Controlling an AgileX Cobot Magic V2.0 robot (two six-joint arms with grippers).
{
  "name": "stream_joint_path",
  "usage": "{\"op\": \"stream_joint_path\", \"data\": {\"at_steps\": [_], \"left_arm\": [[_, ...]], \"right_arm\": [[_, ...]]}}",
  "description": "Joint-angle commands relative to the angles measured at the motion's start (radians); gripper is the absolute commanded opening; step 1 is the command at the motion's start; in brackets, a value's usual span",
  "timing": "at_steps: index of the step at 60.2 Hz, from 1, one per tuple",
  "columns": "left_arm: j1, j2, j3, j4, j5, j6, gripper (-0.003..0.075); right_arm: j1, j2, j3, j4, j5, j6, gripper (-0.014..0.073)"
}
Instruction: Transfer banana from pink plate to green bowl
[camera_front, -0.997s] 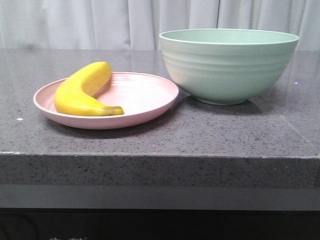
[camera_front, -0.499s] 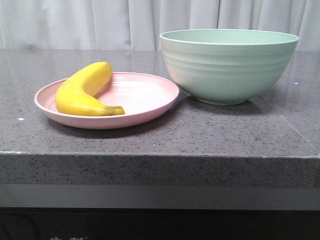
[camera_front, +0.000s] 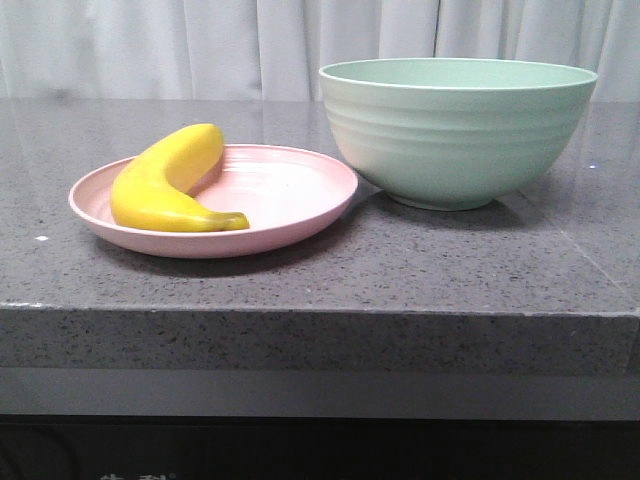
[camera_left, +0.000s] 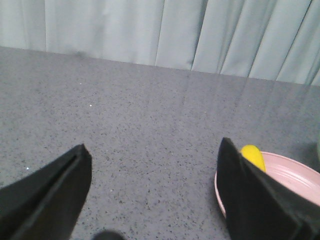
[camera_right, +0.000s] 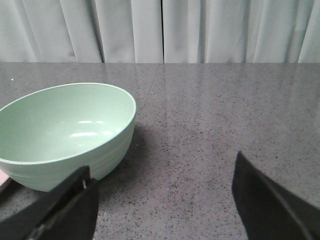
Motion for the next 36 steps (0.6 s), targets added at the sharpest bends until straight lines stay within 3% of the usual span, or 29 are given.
{"op": "stream_joint_path", "data": {"at_steps": [1,19,36], "left_arm": [[-0.037,0.057,-0.083,-0.023,-0.003,0.011,0.0536],[-0.253,0.481,-0.393,-0.023,0.239,0.011,0.0539],[-0.343,0.786,-0.575,-0.087,0.289,0.011,0.0538]], "right_arm": [[-0.005,0.018,-0.036,0.005,-0.079,-0.008,0.0591],[-0.005,0.018,-0.036,0.005,-0.088,-0.008,0.0591],[-0.005,0.018,-0.036,0.005,-0.098,-0.008,0.0591]]}}
